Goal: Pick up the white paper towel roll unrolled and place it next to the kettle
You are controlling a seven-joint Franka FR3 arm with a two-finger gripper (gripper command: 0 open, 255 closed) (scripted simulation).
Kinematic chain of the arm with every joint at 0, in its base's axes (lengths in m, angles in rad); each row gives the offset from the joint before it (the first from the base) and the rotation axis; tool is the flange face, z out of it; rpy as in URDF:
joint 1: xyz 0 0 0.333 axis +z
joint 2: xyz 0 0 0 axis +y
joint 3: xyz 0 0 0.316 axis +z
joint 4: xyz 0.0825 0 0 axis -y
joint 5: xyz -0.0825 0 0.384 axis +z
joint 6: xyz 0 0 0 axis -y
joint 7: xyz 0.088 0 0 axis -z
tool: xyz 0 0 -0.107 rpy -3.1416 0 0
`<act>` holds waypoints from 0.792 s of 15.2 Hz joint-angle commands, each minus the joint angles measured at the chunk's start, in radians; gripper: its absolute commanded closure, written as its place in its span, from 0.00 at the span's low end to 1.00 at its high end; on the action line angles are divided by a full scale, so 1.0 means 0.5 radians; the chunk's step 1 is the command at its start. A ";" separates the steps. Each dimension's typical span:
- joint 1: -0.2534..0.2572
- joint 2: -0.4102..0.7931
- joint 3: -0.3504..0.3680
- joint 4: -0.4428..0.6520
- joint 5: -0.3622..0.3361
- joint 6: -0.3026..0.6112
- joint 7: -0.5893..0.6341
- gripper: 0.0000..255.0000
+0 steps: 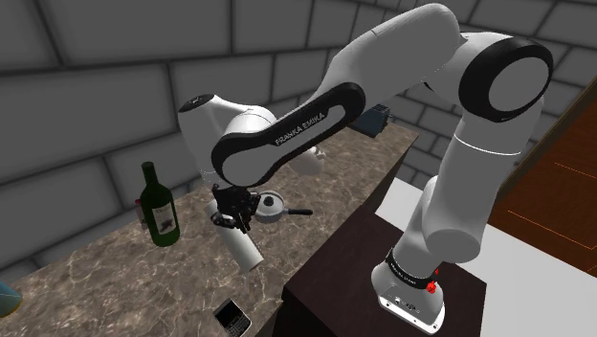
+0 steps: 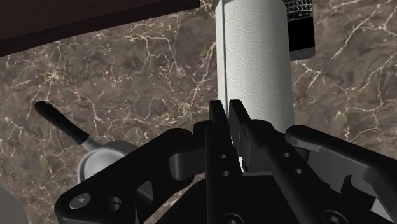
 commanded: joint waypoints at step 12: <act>-0.062 -0.158 -0.042 0.119 0.040 -0.262 -0.138 1.00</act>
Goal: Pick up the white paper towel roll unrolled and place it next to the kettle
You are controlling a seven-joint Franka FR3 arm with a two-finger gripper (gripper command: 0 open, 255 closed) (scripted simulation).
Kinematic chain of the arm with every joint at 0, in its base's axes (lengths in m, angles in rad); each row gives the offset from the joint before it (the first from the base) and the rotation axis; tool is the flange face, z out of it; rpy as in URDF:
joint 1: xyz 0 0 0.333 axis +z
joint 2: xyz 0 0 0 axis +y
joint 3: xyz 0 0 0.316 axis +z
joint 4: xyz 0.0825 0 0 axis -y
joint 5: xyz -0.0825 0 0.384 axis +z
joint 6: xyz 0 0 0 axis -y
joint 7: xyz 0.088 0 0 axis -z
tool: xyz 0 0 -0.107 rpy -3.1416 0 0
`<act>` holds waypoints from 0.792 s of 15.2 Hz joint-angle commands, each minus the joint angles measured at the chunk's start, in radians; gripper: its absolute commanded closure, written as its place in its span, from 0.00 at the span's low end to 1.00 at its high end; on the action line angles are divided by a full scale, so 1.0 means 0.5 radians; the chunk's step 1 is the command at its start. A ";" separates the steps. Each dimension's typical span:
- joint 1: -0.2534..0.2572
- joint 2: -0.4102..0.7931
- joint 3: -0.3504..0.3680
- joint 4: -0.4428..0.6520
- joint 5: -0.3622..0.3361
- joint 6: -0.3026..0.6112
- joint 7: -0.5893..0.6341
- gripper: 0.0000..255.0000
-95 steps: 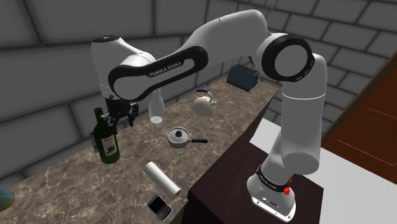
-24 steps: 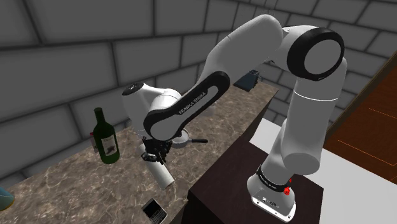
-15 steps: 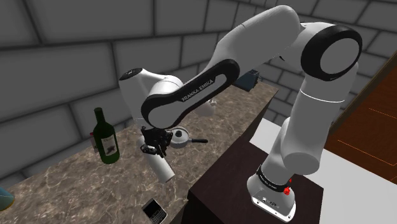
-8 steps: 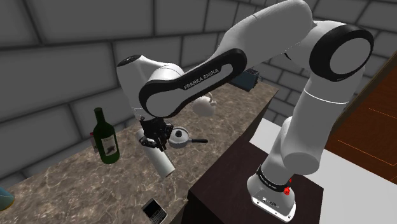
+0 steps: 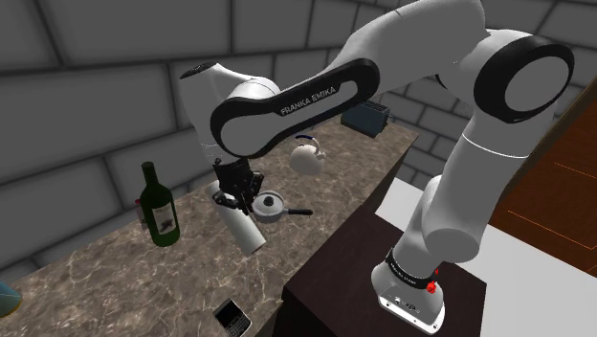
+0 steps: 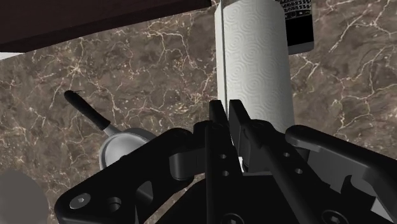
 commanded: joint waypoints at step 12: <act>-0.315 0.029 -0.295 0.060 -0.160 0.003 -0.550 1.00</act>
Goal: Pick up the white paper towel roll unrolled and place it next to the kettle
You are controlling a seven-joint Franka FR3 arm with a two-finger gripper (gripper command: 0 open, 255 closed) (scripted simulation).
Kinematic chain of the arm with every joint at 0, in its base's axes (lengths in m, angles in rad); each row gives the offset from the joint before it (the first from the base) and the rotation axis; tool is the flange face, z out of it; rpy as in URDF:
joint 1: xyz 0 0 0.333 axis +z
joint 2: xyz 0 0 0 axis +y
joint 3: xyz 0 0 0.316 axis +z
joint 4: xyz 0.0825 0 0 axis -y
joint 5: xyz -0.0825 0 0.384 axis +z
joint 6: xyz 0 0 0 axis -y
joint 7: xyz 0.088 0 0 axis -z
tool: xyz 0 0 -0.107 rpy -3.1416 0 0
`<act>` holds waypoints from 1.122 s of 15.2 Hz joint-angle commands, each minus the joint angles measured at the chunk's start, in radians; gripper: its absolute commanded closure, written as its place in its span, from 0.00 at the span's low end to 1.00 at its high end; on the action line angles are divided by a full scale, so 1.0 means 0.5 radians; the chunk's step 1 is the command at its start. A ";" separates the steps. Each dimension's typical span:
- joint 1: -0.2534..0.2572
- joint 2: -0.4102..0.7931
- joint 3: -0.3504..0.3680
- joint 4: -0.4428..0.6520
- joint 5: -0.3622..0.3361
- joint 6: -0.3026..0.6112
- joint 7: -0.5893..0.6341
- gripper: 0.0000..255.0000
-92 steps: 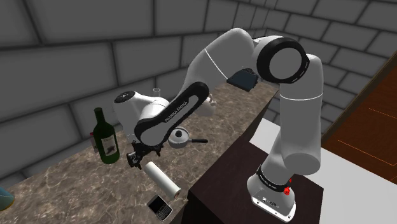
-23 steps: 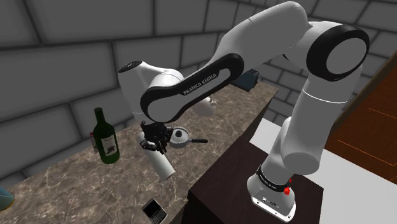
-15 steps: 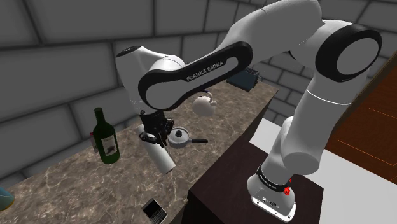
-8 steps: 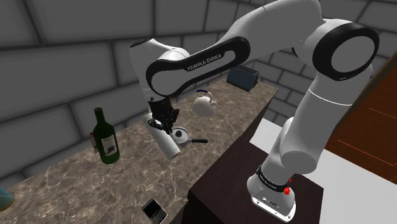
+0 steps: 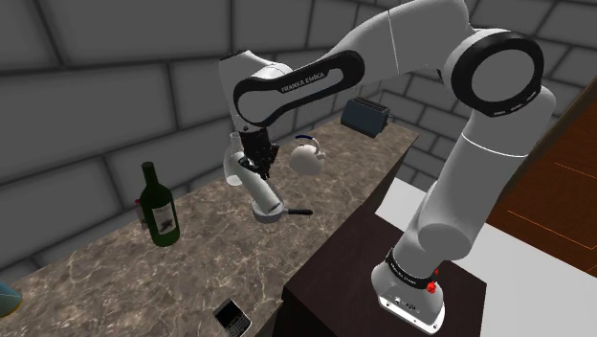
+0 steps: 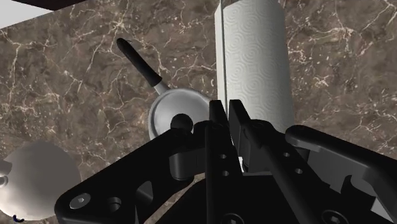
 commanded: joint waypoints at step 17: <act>-0.399 0.509 -0.348 0.704 -0.201 -0.099 -0.704 1.00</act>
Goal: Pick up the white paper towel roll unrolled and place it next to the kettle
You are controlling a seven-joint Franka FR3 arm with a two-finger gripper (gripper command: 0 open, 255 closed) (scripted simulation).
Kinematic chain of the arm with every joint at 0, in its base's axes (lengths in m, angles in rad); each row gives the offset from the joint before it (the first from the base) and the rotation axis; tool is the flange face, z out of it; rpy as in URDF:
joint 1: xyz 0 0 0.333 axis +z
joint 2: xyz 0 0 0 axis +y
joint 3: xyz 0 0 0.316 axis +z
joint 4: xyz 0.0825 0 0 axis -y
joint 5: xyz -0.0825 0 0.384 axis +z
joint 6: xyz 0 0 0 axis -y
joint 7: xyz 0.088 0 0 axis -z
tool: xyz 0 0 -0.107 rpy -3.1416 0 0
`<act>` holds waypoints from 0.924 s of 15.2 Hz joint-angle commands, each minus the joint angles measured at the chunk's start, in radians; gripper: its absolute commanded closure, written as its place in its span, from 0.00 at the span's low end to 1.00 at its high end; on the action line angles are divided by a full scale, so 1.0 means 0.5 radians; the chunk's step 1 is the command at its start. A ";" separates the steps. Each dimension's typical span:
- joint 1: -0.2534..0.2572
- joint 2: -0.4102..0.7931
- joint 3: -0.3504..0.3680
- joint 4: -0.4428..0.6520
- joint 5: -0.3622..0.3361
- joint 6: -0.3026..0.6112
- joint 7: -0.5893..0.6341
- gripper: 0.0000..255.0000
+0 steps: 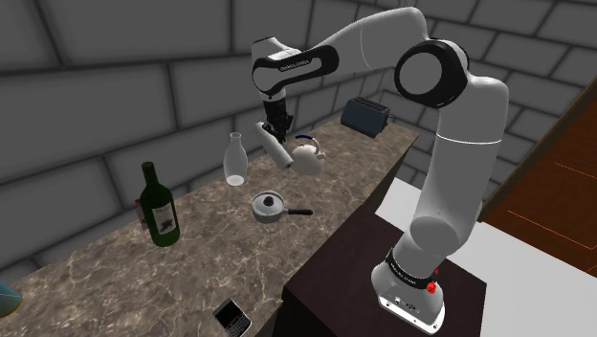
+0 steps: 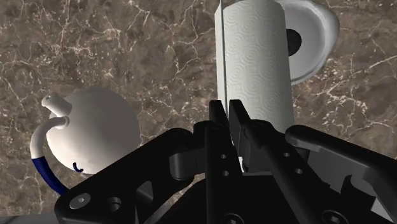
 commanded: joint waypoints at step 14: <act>-0.102 0.316 -0.074 0.193 -0.042 0.152 -0.138 1.00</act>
